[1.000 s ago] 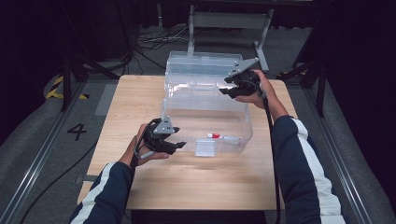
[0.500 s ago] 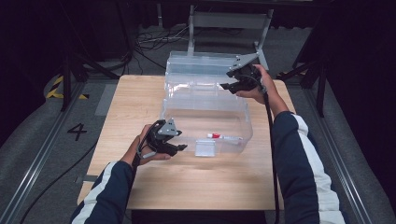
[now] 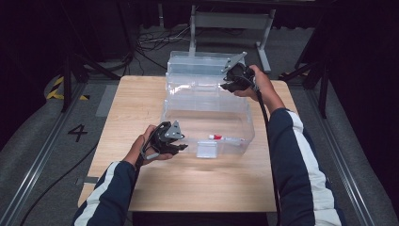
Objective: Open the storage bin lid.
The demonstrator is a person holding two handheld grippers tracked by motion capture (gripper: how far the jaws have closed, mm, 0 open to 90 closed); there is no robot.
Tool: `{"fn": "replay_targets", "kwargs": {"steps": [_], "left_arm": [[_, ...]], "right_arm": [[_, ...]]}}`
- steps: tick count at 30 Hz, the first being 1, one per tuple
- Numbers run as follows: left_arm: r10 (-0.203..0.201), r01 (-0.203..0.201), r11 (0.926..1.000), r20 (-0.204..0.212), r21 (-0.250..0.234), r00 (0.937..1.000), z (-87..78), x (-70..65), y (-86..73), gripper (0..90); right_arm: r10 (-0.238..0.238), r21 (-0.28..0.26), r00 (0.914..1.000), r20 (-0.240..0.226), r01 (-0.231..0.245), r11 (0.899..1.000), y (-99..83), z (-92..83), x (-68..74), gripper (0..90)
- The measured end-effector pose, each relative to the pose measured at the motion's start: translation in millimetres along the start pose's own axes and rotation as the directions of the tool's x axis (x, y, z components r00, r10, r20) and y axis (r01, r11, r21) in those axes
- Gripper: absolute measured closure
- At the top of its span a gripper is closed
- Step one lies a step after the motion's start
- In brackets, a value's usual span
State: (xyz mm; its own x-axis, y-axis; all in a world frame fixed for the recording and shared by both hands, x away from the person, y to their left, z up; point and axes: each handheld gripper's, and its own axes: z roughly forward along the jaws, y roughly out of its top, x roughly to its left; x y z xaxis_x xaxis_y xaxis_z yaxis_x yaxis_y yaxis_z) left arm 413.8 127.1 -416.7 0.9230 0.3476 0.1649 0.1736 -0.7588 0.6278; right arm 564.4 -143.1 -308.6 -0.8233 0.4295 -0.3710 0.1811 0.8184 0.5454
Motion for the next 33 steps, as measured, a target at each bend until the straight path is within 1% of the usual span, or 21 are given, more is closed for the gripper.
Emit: {"fn": "replay_targets", "kwargs": {"steps": [1,2,4,5,6,7,8,10,11,12,13,15,16,19,21,24,26,28,30,31,33], "left_arm": [[0.001,-0.001,1.0,-0.006,0.004,1.0,0.2,0.2,0.5,66.0],[0.007,-0.007,0.9999,-0.008,0.014,0.9999,0.3,-0.2,1.4,66.9],[0.029,-0.029,0.999,-0.017,0.035,0.9994,0.8,-1.2,3.1,66.9],[0.035,-0.034,0.9983,-0.024,0.047,0.9991,1.6,-2.1,4.3,66.8],[0.035,-0.034,0.9983,-0.024,0.047,0.9991,1.6,-2.1,4.3,66.7],[0.052,-0.049,0.9962,-0.03,0.072,0.9982,2.2,-3.0,6.8,66.7],[0.057,-0.055,0.9957,-0.03,0.075,0.9979,2.7,-3.6,7.9,67.1],[0.045,-0.043,0.9963,-0.027,0.074,0.9986,3.9,-4.6,10.6,67.7],[0.042,-0.04,0.9955,-0.027,0.087,0.9988,4.0,-5.0,12.4,68.0],[0.042,-0.04,0.9954,-0.024,0.087,0.9988,4.5,-4.8,13.2,68.2],[0.035,-0.033,0.9953,-0.021,0.091,0.9992,4.7,-4.6,14.1,68.4],[0.023,-0.022,0.9954,-0.016,0.093,0.9996,5.0,-4.7,14.8,68.7],[0.02,-0.018,0.9954,-0.014,0.094,0.9997,5.1,-4.5,15.0,68.9],[0.015,-0.014,0.9953,-0.011,0.096,0.9998,5.4,-4.4,15.4,68.9],[0.007,-0.005,0.995,-0.013,0.1,0.9999,5.8,-5.1,15.7,68.3],[-0.001,0.003,0.9948,-0.015,0.102,0.9999,6.1,-5.5,16.0,67.8],[-0.007,0.009,0.9946,-0.018,0.103,0.9998,6.3,-5.8,16.1,67.4],[-0.008,0.01,0.9944,-0.019,0.105,0.9998,6.5,-5.8,16.3,67.1],[-0.018,0.02,0.9943,-0.023,0.105,0.9996,6.8,-6.4,16.4,66.7],[-0.023,0.025,0.994,-0.024,0.107,0.9994,6.9,-6.7,16.6,66.3],[-0.025,0.027,0.9939,-0.026,0.107,0.9994,7.1,-6.8,16.8,65.9]], "right_arm": [[-0.017,0.022,0.9998,0.01,0.017,1.0,2.6,0.2,0.8,70.5],[-0.03,0.046,0.9995,0.01,0.03,0.999,5.1,0.1,1.5,71.0],[-0.048,0.084,0.9987,0.014,0.047,0.995,10.4,0.3,2.6,72.4],[-0.06,0.089,0.998,0.016,0.059,0.994,11.4,0.6,3.7,73.0],[-0.06,0.089,0.998,0.016,0.059,0.994,11.4,0.6,3.7,73.0],[-0.075,0.096,0.997,0.021,0.073,0.993,12.5,1.2,4.9,73.7],[-0.099,0.104,0.9948,0.022,0.096,0.99,13.8,0.2,6.7,76.2],[-0.119,0.114,0.9925,0.026,0.116,0.987,14.9,0.1,8.1,77.4],[-0.129,0.119,0.9912,0.027,0.125,0.985,15.7,-0.2,9.3,78.1],[-0.147,0.123,0.9887,0.03,0.142,0.982,16.2,-0.4,10.7,78.8],[-0.154,0.122,0.9875,0.031,0.149,0.981,16.4,-0.6,11.0,79.0],[-0.151,0.121,0.9881,0.028,0.147,0.982,16.5,-1.8,11.5,79.5],[-0.143,0.111,0.9895,0.024,0.139,0.984,16.3,-3.2,12.4,80.5],[-0.146,0.106,0.989,0.021,0.143,0.984,15.5,-5.4,13.3,80.9],[-0.153,0.099,0.9882,0.004,0.152,0.983,14.3,-7.9,12.8,82.3],[-0.163,0.101,0.9867,-0.006,0.162,0.982,14.4,-9.5,13.1,83.4],[-0.151,0.1,0.9884,-0.009,0.151,0.983,14.7,-10.5,13.6,83.4],[-0.154,0.099,0.988,-0.019,0.155,0.983,15.0,-12.7,14.7,83.7],[-0.162,0.086,0.9865,-0.027,0.164,0.983,14.8,-14.3,15.2,84.2],[-0.155,0.082,0.9874,-0.029,0.157,0.984,14.4,-15.4,16.2,84.3],[-0.16,0.078,0.9866,-0.029,0.162,0.984,13.7,-17.4,17.8,84.8]]}}
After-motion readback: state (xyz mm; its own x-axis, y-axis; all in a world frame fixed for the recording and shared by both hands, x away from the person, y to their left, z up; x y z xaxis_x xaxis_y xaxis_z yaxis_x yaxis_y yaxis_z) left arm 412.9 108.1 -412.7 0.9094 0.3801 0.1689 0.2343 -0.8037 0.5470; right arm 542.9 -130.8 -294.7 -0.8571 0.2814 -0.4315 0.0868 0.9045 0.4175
